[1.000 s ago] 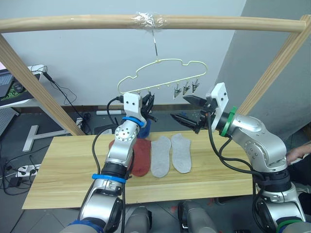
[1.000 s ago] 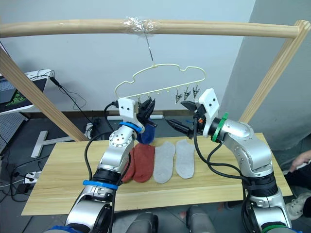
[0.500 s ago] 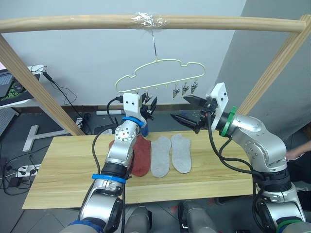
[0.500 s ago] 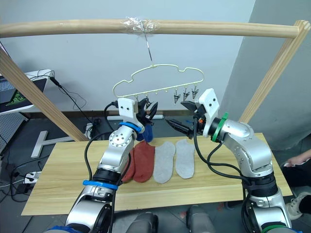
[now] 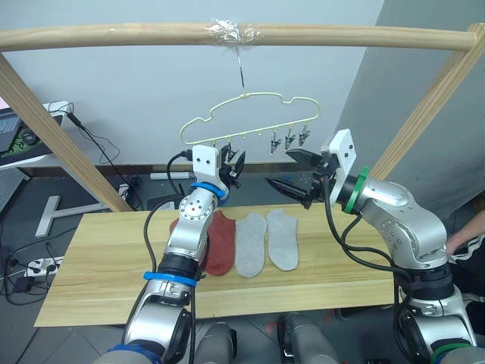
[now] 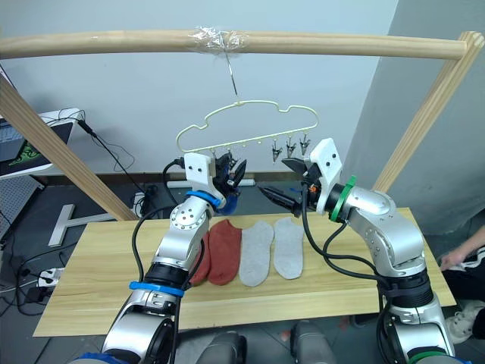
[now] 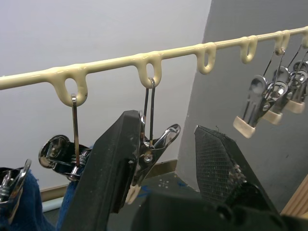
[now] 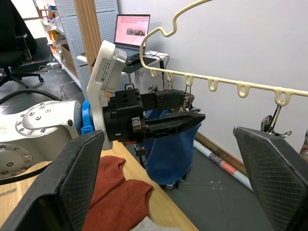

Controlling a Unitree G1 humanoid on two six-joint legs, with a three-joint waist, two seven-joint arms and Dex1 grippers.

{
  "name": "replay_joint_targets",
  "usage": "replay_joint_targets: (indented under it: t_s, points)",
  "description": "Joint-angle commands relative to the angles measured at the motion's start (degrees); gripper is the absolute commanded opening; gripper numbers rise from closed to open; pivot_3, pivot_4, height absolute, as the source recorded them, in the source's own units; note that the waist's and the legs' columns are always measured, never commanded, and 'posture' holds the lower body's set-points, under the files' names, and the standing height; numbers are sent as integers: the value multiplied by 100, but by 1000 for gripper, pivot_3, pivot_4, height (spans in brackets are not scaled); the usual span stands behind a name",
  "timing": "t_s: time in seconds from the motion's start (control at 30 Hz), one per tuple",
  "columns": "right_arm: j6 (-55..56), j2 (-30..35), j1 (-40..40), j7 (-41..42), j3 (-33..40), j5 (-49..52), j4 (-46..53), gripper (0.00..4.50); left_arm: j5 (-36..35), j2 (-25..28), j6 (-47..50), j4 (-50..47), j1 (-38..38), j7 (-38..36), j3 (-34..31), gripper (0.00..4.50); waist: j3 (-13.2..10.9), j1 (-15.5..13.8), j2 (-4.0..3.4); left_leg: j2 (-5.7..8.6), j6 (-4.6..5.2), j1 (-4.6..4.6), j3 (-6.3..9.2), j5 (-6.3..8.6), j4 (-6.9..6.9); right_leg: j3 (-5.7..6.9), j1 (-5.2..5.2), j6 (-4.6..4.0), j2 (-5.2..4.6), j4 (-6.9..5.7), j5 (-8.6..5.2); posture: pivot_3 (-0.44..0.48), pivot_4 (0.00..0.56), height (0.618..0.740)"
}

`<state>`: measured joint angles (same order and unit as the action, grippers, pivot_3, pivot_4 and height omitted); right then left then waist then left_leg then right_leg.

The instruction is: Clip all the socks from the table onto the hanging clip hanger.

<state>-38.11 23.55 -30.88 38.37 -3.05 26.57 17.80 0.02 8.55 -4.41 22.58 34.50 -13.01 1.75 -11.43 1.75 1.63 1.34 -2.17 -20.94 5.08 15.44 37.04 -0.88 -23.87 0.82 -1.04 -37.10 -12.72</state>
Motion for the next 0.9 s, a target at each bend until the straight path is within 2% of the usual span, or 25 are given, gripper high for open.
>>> replay_joint_targets:
  t_s: [0.03,0.07,0.1,0.17,0.27,0.4,0.73,0.9]
  points:
    - [82,-4,-19,-7,60,91,247,4500,14,-13,-167,-220,99,52,-30,2169,0,-1,0,0,0,0,0,0,0,0,0,0,0,0,0,-53,156,740]
    - [88,-3,-16,-4,58,88,246,4500,14,-14,-170,-221,95,50,-28,2169,0,-1,0,0,0,0,0,0,0,0,0,0,0,0,0,-53,156,740]
    - [89,-5,-18,-4,59,89,240,4500,11,-14,-176,-219,94,46,-28,1987,0,-1,0,0,0,0,0,0,0,0,0,0,0,0,0,-53,156,740]
    - [91,-6,-17,-3,60,89,235,4500,8,-15,-179,-227,90,47,-31,1562,0,-1,0,0,0,0,0,0,0,0,0,0,0,-1,0,-52,157,740]
    - [92,-8,-12,-9,59,86,236,4500,-2,-18,-183,-251,78,42,-32,678,0,-1,0,0,0,0,0,0,1,0,0,0,0,-1,0,-52,157,740]
    - [90,-25,3,-16,52,91,236,4500,-14,-15,-189,-244,63,18,-29,43,0,-1,0,0,0,0,0,0,1,0,0,0,0,-1,0,-52,157,740]
    - [150,-68,86,-65,-87,-37,184,4500,-297,-53,43,-345,-48,-96,-148,9,0,-1,0,0,0,0,0,0,1,0,0,0,0,-1,0,-51,164,740]
    - [522,-31,474,-319,-637,-845,-374,4500,-827,-69,490,-620,-192,-246,-470,9,1,2,1,-1,0,2,2,0,0,1,1,0,0,-2,0,-37,168,740]
